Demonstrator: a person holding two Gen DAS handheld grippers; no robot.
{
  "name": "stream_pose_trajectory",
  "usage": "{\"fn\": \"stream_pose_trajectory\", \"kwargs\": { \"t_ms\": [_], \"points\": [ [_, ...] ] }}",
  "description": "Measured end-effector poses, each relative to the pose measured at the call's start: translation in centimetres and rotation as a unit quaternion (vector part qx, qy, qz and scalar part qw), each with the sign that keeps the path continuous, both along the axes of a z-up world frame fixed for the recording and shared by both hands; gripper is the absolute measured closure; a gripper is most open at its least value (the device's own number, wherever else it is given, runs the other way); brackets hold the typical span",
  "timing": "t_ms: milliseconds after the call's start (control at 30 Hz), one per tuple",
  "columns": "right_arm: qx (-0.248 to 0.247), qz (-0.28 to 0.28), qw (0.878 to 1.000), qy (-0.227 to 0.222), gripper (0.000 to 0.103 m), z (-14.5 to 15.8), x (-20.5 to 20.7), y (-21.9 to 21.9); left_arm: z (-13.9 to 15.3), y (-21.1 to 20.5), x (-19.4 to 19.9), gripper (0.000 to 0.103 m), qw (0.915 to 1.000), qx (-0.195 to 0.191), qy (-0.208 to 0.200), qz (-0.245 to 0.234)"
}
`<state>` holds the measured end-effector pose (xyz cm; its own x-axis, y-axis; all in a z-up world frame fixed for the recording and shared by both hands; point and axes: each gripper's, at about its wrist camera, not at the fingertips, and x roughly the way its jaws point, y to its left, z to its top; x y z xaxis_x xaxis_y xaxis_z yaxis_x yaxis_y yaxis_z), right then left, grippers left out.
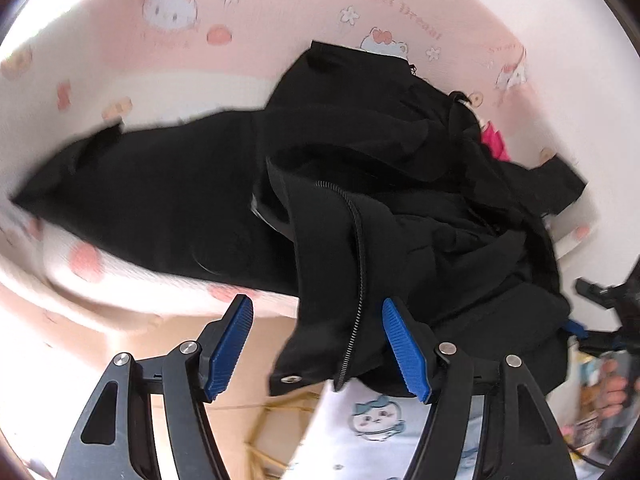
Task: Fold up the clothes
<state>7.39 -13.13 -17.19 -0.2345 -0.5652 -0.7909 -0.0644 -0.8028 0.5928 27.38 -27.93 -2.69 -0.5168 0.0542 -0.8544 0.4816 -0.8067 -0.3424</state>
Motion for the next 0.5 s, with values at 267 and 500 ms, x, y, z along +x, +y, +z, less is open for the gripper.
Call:
{"fn": "stream_pose_trajectory", "kwargs": {
  "t_ms": [267, 500],
  "points": [
    [0.112, 0.060, 0.992, 0.015, 0.072, -1.5, -1.7, -4.6, -1.3, -0.3, -0.1, 0.079, 0.9951, 0.086, 0.048, 0.005],
    [0.316, 0.175, 0.922, 0.138, 0.096, 2.2, 1.4, -10.3, 1.5, 1.9, -1.5, 0.093, 0.9990, -0.002, 0.044, -0.007]
  ]
}}
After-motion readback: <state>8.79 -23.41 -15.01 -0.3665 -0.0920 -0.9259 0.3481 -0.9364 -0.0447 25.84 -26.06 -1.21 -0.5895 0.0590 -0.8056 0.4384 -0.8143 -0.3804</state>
